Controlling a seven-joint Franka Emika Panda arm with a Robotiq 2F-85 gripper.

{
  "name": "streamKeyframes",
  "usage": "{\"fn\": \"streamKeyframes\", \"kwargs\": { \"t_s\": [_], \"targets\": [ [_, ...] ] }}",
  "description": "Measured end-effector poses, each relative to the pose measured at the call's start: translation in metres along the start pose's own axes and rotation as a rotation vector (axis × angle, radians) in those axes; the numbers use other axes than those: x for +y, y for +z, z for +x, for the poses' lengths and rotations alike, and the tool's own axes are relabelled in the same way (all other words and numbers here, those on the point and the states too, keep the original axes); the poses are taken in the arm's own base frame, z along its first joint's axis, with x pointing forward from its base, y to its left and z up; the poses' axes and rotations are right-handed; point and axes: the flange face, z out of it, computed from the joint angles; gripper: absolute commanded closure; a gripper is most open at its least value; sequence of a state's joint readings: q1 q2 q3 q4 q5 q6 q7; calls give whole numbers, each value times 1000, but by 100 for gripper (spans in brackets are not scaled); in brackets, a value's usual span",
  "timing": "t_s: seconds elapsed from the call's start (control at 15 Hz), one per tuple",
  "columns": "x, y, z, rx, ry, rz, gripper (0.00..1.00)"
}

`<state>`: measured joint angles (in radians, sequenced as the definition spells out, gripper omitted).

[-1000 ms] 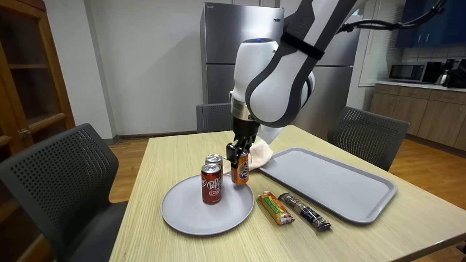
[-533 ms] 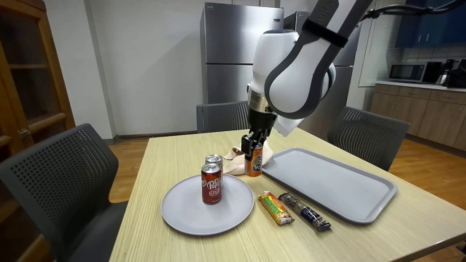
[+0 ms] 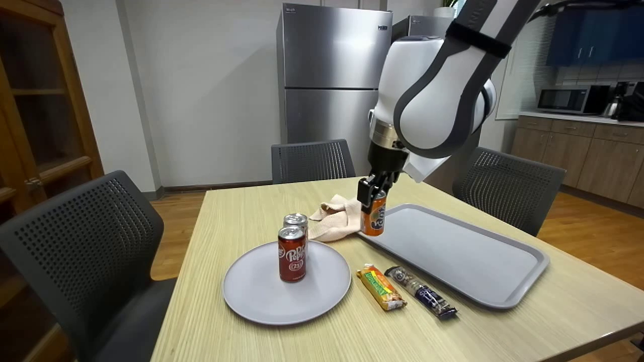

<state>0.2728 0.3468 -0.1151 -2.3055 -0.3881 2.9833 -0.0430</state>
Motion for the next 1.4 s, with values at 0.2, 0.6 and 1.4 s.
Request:
{"fn": "streamKeyframes", "kwargs": {
  "t_s": [0.2,0.6,1.4],
  "targets": [
    [15,-1,-13,-10,30,-13,59],
    [44,3,-43,-43,112,-27,59],
    [111,9,-91,-78,284,-63,59]
  ]
}}
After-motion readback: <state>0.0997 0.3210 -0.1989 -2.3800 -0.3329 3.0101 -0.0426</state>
